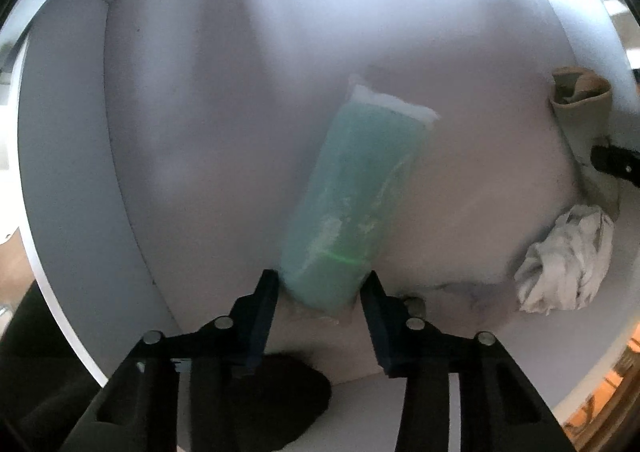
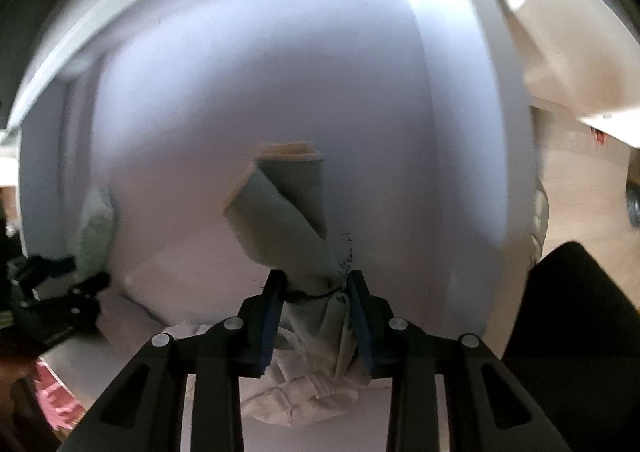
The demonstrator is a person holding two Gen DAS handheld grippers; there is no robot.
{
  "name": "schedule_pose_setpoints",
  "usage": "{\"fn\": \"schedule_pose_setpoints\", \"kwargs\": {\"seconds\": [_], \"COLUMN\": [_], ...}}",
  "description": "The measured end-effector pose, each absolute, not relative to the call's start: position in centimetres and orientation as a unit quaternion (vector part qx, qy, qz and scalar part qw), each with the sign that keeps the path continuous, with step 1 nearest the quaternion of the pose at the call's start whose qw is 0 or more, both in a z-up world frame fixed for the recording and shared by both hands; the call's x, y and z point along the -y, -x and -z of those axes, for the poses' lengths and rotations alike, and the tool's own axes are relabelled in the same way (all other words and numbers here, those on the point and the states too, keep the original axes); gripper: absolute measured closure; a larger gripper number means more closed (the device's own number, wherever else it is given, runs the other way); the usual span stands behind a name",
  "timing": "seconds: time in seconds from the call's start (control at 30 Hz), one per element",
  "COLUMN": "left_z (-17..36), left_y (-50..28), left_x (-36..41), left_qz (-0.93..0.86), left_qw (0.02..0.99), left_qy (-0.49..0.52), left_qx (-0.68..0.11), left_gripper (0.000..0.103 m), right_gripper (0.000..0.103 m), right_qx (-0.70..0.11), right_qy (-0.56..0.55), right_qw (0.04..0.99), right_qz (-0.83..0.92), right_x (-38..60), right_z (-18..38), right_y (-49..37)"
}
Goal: Organize soft objects
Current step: 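Close the left tool on the teal plastic-wrapped package while the right tool holds the grey cloth, then lift the grey-green cloth with the right tool over the red box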
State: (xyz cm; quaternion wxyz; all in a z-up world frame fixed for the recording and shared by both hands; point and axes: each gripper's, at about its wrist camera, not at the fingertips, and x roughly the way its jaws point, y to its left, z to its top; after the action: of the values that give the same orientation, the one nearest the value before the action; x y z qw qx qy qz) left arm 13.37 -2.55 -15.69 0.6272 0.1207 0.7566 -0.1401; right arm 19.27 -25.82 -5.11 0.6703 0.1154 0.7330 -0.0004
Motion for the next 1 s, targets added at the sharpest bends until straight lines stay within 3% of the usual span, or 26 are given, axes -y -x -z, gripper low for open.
{"fn": "schedule_pose_setpoints", "kwargs": {"seconds": [0.3,0.4,0.5,0.67,0.77,0.8,0.83,0.9,1.0], "left_z": [14.6,13.6,12.6,11.8,11.9,12.0,12.3,12.0,11.9], "left_y": [-14.4,-13.7,-12.8,-13.0,-13.3,-13.2,-13.0,-12.9,-12.7], "left_x": [0.7,0.5,0.8,2.1,1.9,2.0,2.4,2.3,2.3], "left_qz": [0.137,0.139,0.138,0.144,0.151,0.15,0.149,0.149,0.152], "left_qw": [0.64,0.651,0.663,0.671,0.665,0.665,0.665,0.669,0.668], "left_qy": [-0.079,-0.084,-0.079,-0.064,-0.075,-0.086,-0.089,-0.096,-0.09], "left_qx": [-0.752,-0.741,-0.732,-0.724,-0.728,-0.727,-0.727,-0.722,-0.723], "left_gripper": [0.07,0.062,0.037,0.035,0.038,0.042,0.053,0.063,0.064], "right_gripper": [0.073,0.073,0.075,0.082,0.082,0.082,0.081,0.066,0.06], "right_qx": [-0.699,-0.682,-0.666,-0.647,-0.649,-0.652,-0.659,-0.672,-0.702], "right_qy": [-0.214,-0.249,-0.277,-0.285,-0.271,-0.262,-0.249,-0.23,-0.214], "right_qw": [0.682,0.687,0.692,0.707,0.711,0.711,0.71,0.704,0.679], "right_qz": [-0.005,-0.016,-0.024,-0.033,-0.03,-0.029,-0.024,-0.019,-0.006], "right_x": [28.2,28.9,29.4,30.3,30.4,30.8,30.5,29.8,28.8], "right_z": [1.1,-0.9,-2.9,-6.2,-6.8,-6.9,-6.4,-5.2,-2.4], "right_y": [-16.4,-15.1,-13.9,-13.0,-13.3,-13.9,-14.2,-14.8,-15.2]}}
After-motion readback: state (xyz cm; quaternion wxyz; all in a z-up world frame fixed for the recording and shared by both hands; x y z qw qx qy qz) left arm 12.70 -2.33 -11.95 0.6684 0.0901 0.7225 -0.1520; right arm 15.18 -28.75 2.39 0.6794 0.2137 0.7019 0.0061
